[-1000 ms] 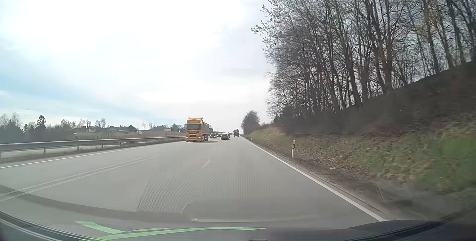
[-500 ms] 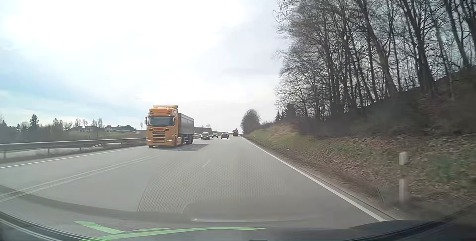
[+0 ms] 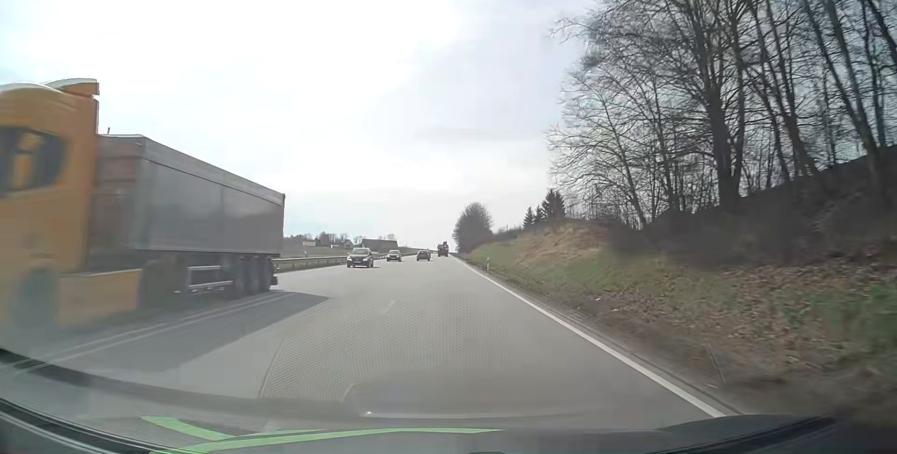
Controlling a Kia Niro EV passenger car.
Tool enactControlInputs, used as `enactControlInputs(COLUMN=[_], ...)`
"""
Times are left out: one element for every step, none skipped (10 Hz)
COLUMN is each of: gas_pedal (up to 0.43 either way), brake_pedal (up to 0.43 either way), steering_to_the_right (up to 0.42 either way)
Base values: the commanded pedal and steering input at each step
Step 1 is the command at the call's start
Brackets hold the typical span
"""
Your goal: Follow the waypoints while adhering to traffic rules and regulations
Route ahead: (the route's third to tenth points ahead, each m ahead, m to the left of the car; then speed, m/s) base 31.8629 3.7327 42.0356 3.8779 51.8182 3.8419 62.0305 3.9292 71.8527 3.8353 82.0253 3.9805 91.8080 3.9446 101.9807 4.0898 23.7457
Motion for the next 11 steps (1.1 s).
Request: enactControlInputs(gas_pedal=[0.39,0.39,0.39,0.39,0.39,0.39,0.39,0.39,0.39,0.39,0.39], brake_pedal=[0.0,0.0,0.0,0.0,0.0,0.0,0.0,0.0,0.0,0.0,0.0], steering_to_the_right=[0.001,0.001,0.001,0.001,0.001,0.001,0.001,0.001,0.001,0.001,0.001])
